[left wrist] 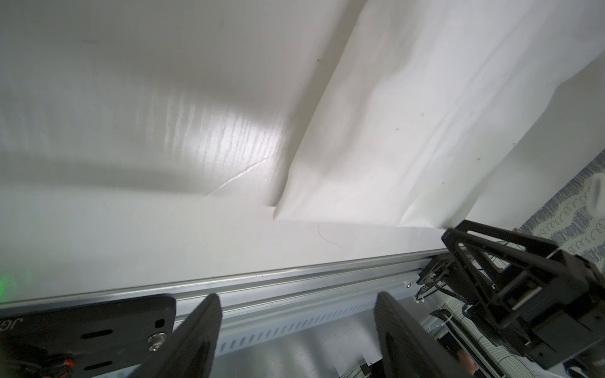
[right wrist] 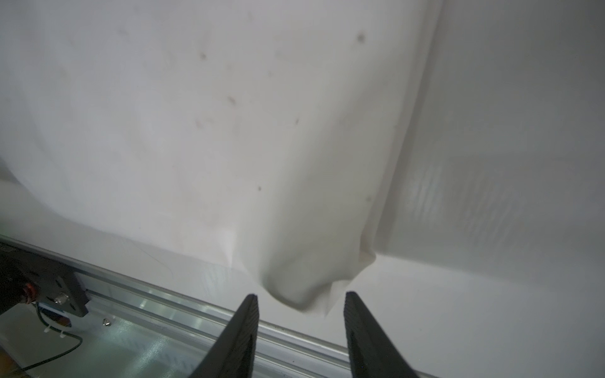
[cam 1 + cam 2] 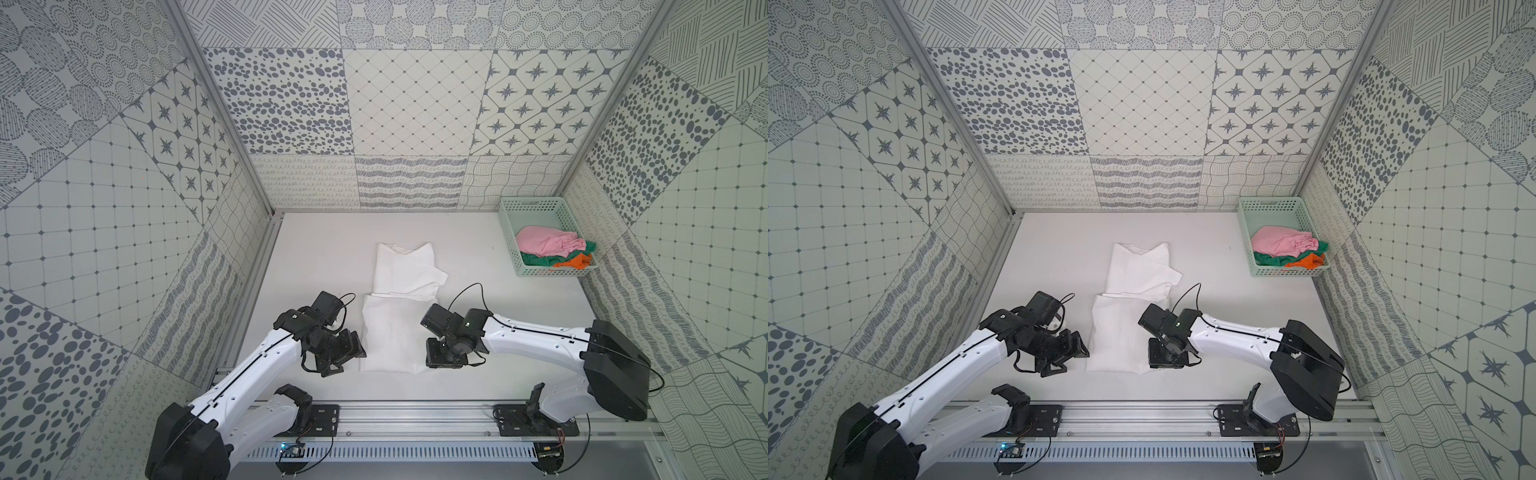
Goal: Fold and stack t-shirts
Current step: Adjust the T-shirt at the center of the board.
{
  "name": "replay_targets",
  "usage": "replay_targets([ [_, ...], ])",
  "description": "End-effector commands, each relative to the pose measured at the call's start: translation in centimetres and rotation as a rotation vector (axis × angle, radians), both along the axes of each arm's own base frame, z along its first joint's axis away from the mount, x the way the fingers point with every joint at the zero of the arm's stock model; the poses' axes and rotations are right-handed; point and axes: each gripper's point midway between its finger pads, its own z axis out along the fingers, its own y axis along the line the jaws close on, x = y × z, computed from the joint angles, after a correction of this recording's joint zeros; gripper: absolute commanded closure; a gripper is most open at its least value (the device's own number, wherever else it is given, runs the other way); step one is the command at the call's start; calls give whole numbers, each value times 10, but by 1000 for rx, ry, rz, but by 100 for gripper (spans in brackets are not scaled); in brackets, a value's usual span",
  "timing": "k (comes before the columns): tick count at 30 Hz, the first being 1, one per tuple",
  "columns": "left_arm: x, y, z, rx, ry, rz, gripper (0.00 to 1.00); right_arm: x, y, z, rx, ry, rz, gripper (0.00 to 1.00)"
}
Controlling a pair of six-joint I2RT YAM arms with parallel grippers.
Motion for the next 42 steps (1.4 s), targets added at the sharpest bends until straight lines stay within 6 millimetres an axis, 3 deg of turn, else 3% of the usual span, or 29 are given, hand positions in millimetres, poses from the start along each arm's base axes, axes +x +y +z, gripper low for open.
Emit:
replay_targets([
  [1, 0, -1, 4, 1, -2, -22, 23, 6, 7, -6, -13, -16, 20, 55],
  [6, -4, 2, 6, 11, -3, -27, 23, 9, 11, -10, -10, -14, 17, 58],
  [9, -6, 3, 5, 12, -2, -28, 23, 8, 10, -10, -13, -14, 17, 64],
  [11, -7, 3, 3, 13, 2, -25, 23, 7, 9, -9, -10, -17, 15, 73],
  [14, -8, 3, 1, 8, 8, -23, 23, 7, 7, -7, -10, -22, 1, 97],
  [15, -8, 3, 0, 7, 8, -23, 23, 7, 6, -5, -9, -25, -3, 100],
  [23, -6, 1, -3, 2, 9, -15, 23, 1, -14, 7, -47, -54, -27, 100],
  [28, -2, 0, -3, 3, 7, -9, 23, -4, -41, 9, -112, -115, -82, 100],
  [35, 2, -2, -1, 8, 6, -9, 23, -17, -68, -9, -223, -174, -94, 100],
  [42, 8, -11, 0, -5, 16, -34, 23, -23, -72, -22, -279, -161, -74, 100],
])
